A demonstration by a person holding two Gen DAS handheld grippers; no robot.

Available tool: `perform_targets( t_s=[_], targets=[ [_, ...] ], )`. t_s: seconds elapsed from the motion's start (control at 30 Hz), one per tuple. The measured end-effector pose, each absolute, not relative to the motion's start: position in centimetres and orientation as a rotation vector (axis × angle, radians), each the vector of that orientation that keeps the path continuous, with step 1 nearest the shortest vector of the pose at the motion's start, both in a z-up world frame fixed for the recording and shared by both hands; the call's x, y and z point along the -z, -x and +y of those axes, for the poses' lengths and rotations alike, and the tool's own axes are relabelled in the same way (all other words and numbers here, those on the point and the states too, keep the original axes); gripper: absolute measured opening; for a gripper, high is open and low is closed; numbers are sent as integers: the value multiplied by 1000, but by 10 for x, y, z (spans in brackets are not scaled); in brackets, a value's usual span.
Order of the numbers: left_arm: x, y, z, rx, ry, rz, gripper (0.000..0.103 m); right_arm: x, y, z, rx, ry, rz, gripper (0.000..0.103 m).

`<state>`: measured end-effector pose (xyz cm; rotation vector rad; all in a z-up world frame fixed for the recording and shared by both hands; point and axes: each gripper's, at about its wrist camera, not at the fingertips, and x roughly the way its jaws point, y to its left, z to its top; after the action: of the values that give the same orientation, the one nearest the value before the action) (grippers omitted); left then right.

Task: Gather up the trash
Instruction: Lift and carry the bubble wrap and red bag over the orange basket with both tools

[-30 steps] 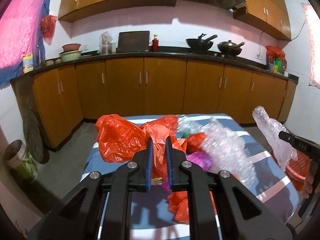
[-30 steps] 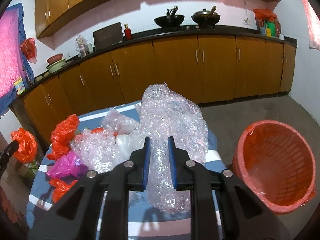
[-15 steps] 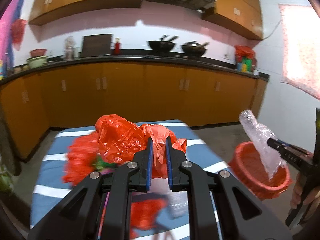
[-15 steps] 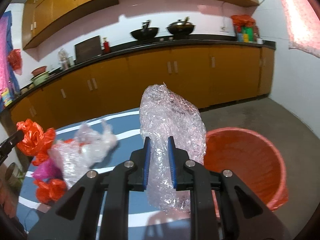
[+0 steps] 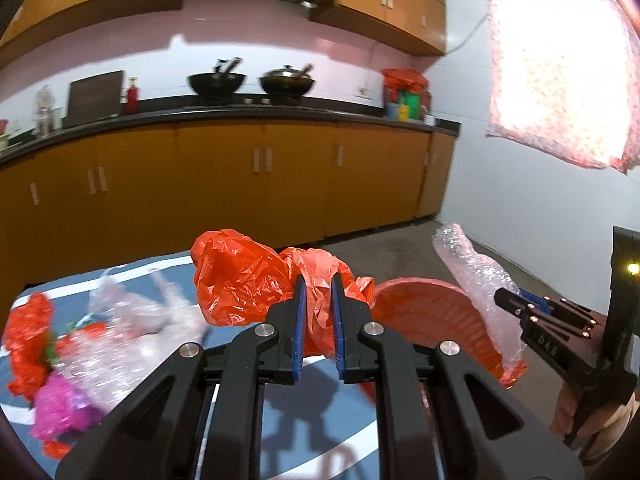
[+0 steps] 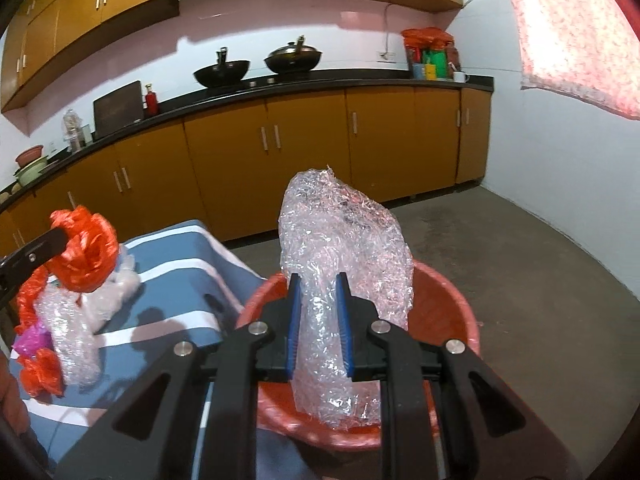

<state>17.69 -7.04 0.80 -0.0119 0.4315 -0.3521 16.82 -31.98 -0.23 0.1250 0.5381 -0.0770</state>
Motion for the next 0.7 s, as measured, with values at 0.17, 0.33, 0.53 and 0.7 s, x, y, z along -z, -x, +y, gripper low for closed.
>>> perform_targets(
  t_s=[0.17, 0.33, 0.53, 0.7],
  targets=[
    [-4, -193, -102, 415, -2, 448, 12, 12, -172, -341, 108, -143, 546, 18],
    [7, -204, -132, 477, -25, 470, 12, 23, -176, -355, 123, -157, 556, 18],
    [19, -216, -160, 535, -68, 496, 12, 27, -182, -365, 133, -170, 554, 18],
    [30, -228, -175, 571, -89, 516, 12, 31, -187, -372, 136, -175, 562, 18]
  ],
)
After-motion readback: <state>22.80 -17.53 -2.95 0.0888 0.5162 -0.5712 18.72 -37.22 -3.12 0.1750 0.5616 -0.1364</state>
